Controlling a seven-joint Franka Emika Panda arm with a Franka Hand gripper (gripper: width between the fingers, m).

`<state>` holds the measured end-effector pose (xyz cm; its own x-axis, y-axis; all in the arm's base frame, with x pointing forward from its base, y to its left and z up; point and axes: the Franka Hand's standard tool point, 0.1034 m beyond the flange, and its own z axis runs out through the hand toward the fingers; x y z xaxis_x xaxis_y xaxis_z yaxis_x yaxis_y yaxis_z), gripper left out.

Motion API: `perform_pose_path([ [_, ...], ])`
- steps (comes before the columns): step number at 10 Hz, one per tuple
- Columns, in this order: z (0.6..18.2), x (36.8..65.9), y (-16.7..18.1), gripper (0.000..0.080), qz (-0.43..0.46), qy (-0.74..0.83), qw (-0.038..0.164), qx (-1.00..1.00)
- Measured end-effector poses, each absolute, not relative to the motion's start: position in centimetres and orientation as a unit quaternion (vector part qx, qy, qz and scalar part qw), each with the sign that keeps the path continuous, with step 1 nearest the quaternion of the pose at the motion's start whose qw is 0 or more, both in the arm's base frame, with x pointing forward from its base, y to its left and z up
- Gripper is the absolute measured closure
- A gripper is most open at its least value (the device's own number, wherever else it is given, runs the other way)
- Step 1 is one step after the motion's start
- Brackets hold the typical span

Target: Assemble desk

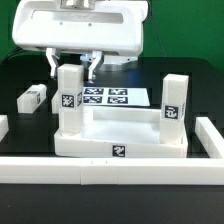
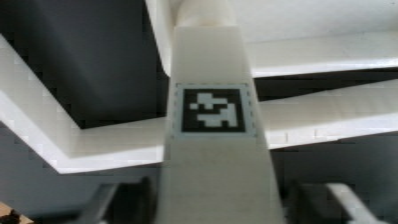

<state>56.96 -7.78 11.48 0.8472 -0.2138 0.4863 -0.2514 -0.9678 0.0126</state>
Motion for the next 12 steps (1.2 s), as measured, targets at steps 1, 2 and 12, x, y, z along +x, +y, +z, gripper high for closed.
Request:
perform_pose_path([
  [1, 11.5, 57.0, -7.8, 0.0329, 0.248, -0.121, 0.037, 0.960],
  [2, 11.7, 57.1, -7.8, 0.0188, 0.243, -0.122, 0.034, 0.962],
  [12, 13.5, 57.9, -9.5, 0.0151, 0.210, -0.126, 0.015, 0.969],
])
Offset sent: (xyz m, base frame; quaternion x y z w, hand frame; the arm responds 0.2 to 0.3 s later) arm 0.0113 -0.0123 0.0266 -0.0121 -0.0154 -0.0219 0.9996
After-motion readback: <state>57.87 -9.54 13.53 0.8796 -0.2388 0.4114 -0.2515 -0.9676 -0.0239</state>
